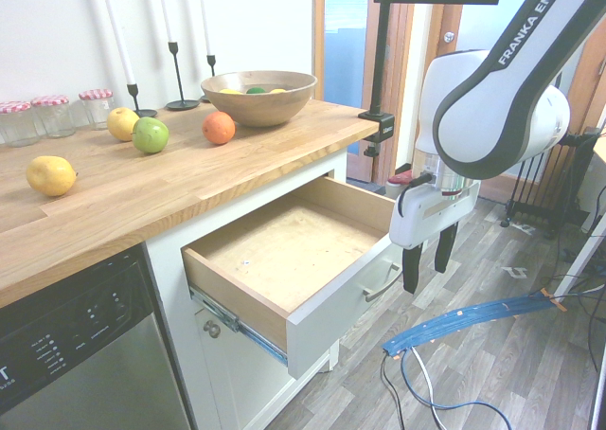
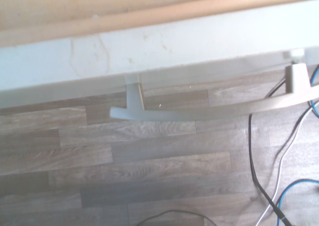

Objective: Close the drawer

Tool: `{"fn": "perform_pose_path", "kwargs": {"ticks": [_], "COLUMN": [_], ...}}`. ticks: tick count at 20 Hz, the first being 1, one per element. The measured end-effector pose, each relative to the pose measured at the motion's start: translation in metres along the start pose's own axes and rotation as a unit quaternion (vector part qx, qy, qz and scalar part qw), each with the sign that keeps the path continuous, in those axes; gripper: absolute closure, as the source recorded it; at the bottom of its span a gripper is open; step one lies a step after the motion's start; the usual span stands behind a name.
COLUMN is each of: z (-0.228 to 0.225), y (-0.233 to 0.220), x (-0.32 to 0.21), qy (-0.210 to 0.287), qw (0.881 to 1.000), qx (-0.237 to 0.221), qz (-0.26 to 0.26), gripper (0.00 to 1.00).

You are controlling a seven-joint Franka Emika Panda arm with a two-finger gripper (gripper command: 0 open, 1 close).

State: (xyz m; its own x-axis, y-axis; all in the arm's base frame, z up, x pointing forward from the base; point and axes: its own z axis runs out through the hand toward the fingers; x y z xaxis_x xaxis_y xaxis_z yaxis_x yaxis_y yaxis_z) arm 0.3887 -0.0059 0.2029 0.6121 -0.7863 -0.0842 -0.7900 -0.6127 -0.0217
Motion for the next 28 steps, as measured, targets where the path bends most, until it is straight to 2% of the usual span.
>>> {"fn": "perform_pose_path", "kwargs": {"ticks": [9, 20, 28], "z": [0.032, 0.045, 0.042], "y": [0.011, 0.012, -0.003], "x": [0.003, 0.016, 0.044], "qy": [-0.014, 0.027, 0.046], "qw": [1.000, 0.998, 0.997], "qx": [-0.010, -0.008, 0.001], "qz": [-0.004, -0.058, -0.055], "gripper": [0.00, 0.00, 0.00]}}
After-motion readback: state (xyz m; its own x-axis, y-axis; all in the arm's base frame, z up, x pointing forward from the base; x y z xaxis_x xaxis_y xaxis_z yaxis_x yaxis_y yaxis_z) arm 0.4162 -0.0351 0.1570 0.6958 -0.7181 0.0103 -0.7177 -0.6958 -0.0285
